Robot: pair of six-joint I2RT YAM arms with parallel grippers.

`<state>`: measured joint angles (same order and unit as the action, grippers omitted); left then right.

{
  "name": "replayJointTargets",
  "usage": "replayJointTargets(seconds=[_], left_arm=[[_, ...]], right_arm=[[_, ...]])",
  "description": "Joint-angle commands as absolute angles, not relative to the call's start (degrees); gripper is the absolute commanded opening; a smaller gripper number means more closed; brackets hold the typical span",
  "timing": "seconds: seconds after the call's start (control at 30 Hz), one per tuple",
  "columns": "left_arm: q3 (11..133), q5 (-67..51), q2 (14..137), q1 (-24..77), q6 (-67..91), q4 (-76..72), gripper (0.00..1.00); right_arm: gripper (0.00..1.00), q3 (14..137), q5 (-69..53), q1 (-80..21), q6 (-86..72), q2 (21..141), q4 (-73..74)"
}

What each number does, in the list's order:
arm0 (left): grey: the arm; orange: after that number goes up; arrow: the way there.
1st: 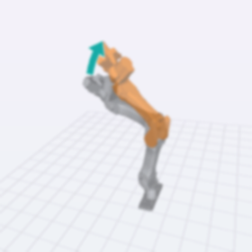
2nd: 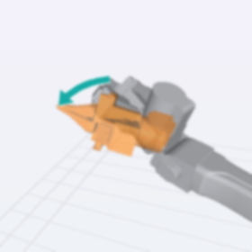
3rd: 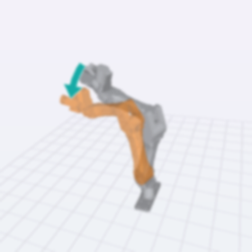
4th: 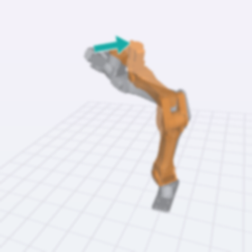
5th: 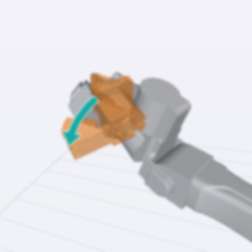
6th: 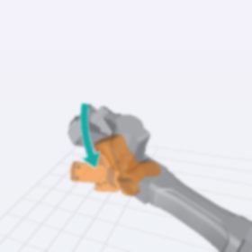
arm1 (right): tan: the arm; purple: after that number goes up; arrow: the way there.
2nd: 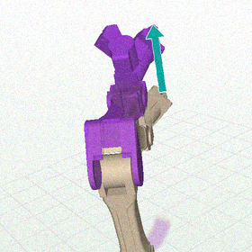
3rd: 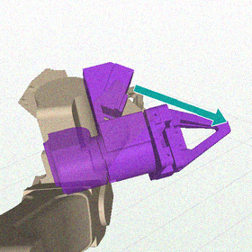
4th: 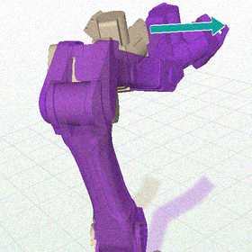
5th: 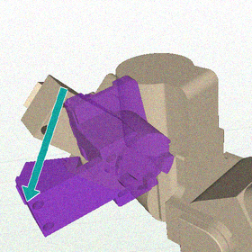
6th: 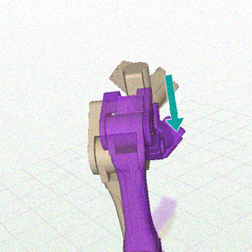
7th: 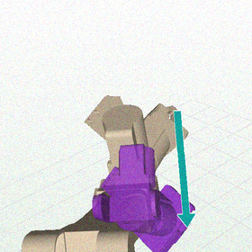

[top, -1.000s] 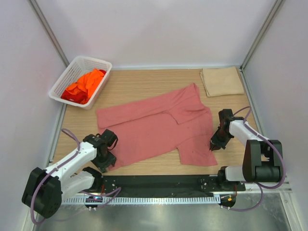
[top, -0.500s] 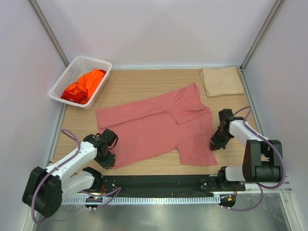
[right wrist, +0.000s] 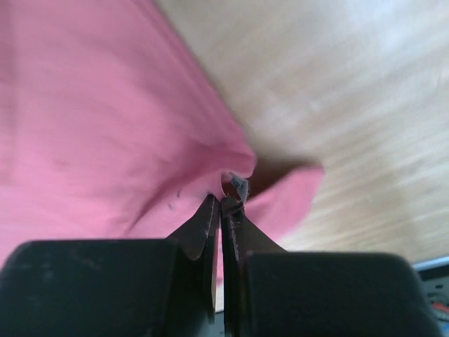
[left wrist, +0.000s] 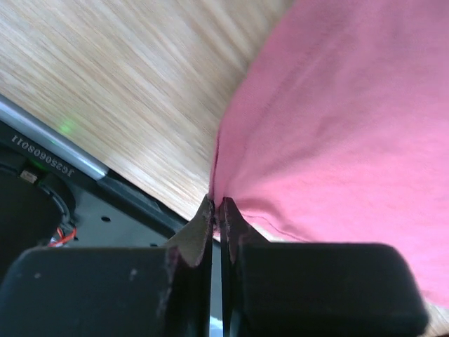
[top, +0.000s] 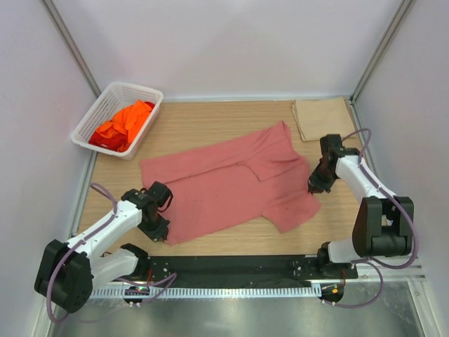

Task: Fold and stack the t-shirts
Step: Fold the tshirt

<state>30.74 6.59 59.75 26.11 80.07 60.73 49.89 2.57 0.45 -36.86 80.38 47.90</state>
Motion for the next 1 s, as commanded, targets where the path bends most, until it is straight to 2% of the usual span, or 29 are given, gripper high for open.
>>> replayJointTargets(seconds=[0.0, 0.17, 0.4, 0.77, 0.97], left_arm=[[37.33, 7.20, 61.69, 25.58, 78.40, 63.80, 0.00], [44.29, 12.12, 66.17, 20.50, 74.63, 69.25, 0.00], [49.47, 10.28, 72.49, 10.82, 64.34, 66.10, 0.00], [61.95, 17.05, 86.55, 8.79, 54.24, 67.15, 0.00], [65.65, 18.89, 90.35, 6.86, 51.68, 66.62, 0.00]], right_arm=[[0.02, 61.24, 5.81, 0.00, -34.20, 83.05, 47.73], [0.02, 73.90, 5.01, 0.00, -29.63, 92.26, 50.53], [0.02, 83.31, -3.86, 0.00, -27.68, 101.41, 51.68], [0.02, 92.45, -10.19, -1.13, -28.83, 107.66, 51.76], [0.01, 95.89, -11.51, -1.84, -29.62, 110.82, 52.29]])
